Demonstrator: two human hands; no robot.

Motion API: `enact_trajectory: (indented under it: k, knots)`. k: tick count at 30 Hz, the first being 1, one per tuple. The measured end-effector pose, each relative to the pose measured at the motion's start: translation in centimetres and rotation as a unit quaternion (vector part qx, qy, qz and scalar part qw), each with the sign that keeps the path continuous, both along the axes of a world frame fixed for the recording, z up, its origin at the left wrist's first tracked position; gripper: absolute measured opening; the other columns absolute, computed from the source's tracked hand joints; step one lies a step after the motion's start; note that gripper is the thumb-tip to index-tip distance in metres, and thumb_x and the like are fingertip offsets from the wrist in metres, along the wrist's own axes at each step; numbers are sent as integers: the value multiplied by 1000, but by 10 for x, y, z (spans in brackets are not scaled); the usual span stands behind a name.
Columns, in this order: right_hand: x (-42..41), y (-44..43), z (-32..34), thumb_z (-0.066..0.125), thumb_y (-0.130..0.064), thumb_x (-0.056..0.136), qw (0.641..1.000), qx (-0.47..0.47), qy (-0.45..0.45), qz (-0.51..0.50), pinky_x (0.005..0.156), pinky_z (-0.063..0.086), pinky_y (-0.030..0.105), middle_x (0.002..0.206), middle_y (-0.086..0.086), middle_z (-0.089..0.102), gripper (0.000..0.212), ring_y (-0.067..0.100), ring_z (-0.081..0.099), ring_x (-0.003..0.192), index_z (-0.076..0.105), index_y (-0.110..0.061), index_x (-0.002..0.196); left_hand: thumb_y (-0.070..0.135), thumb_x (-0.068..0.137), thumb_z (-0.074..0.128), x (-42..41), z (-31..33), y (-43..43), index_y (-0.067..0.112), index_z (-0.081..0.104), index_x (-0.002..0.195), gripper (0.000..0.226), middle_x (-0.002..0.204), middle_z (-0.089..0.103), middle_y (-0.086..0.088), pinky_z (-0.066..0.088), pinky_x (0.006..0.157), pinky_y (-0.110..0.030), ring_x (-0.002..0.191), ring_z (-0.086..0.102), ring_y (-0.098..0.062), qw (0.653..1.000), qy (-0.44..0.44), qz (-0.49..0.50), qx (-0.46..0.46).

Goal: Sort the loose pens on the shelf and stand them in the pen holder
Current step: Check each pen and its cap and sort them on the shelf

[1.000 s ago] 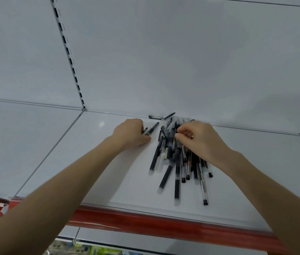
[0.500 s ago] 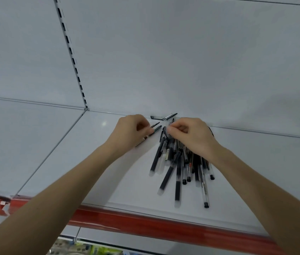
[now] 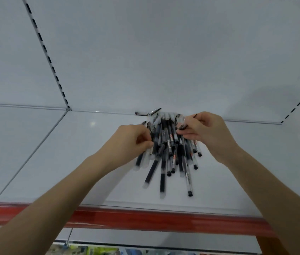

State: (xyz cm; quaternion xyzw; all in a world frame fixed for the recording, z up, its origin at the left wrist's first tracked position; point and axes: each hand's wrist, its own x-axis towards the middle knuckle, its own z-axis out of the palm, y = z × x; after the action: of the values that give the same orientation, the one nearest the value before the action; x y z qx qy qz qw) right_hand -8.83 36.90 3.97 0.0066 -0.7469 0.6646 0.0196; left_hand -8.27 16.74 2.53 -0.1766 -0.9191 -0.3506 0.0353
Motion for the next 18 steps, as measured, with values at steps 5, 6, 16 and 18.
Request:
enact_trajectory:
  k: [5,6,16,18]
  knots:
    - [13,28,-15,50,-12,92,997,42,-24,-61,54,51,22,65,1,62,15,9,55,51,55,-8,78,39,86,58,18,-7,28,17,60,80,23,68,54,11,48,67,-29,67,53,-7,996,30,-14,-86]
    - [15,30,-18,50,-15,92,996,50,-27,-66,54,50,23,65,0,59,14,8,53,51,55,-10,81,47,85,55,20,-7,38,17,57,79,31,71,54,9,47,65,-30,70,53,-11,992,44,-11,-119]
    - [28,48,-22,50,-23,94,994,78,-29,-67,53,49,21,66,1,62,10,8,57,50,58,-17,90,58,82,53,11,-7,71,13,40,58,53,51,41,3,31,44,-23,49,42,-15,970,1,11,-242]
    - [28,48,-22,50,-22,94,994,89,-23,-65,52,48,21,66,0,59,11,9,53,52,59,-17,93,54,83,55,9,-8,71,13,33,52,56,47,36,2,30,45,-22,44,36,-14,974,-28,3,-226]
